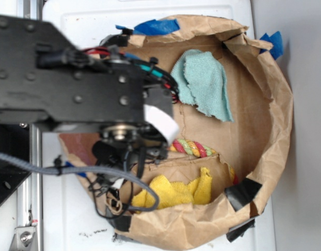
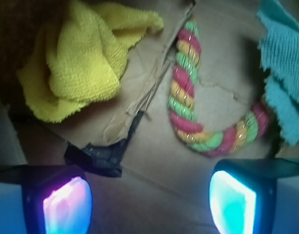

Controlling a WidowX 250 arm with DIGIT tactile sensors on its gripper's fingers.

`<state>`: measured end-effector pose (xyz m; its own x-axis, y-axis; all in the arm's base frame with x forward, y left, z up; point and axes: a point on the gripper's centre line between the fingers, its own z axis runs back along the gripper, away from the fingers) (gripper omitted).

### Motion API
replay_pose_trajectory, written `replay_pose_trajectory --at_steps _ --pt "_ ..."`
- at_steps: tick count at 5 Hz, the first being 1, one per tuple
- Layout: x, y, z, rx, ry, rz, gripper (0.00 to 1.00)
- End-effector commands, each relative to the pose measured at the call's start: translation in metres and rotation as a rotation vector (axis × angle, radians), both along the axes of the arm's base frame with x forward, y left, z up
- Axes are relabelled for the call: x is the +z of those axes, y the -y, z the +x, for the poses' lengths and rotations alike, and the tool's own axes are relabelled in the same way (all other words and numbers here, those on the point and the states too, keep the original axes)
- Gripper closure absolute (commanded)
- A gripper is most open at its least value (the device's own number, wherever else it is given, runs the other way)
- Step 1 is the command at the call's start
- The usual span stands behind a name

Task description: Grab the multicolored rope.

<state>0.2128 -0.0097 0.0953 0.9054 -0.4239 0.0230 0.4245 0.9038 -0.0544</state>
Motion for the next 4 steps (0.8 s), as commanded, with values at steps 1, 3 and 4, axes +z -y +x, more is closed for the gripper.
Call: replay_pose_trajectory --at_steps 1,3,4 --pt "0.0025 0.0176 -0.0086 -0.011 0.013 0.003 0.00" --pt "0.0004 0.0198 -0.0086 0.017 -0.007 0.007 0.00" --pt "-0.0002 0.0212 -0.0068 0.032 -0.013 0.003 0.00"
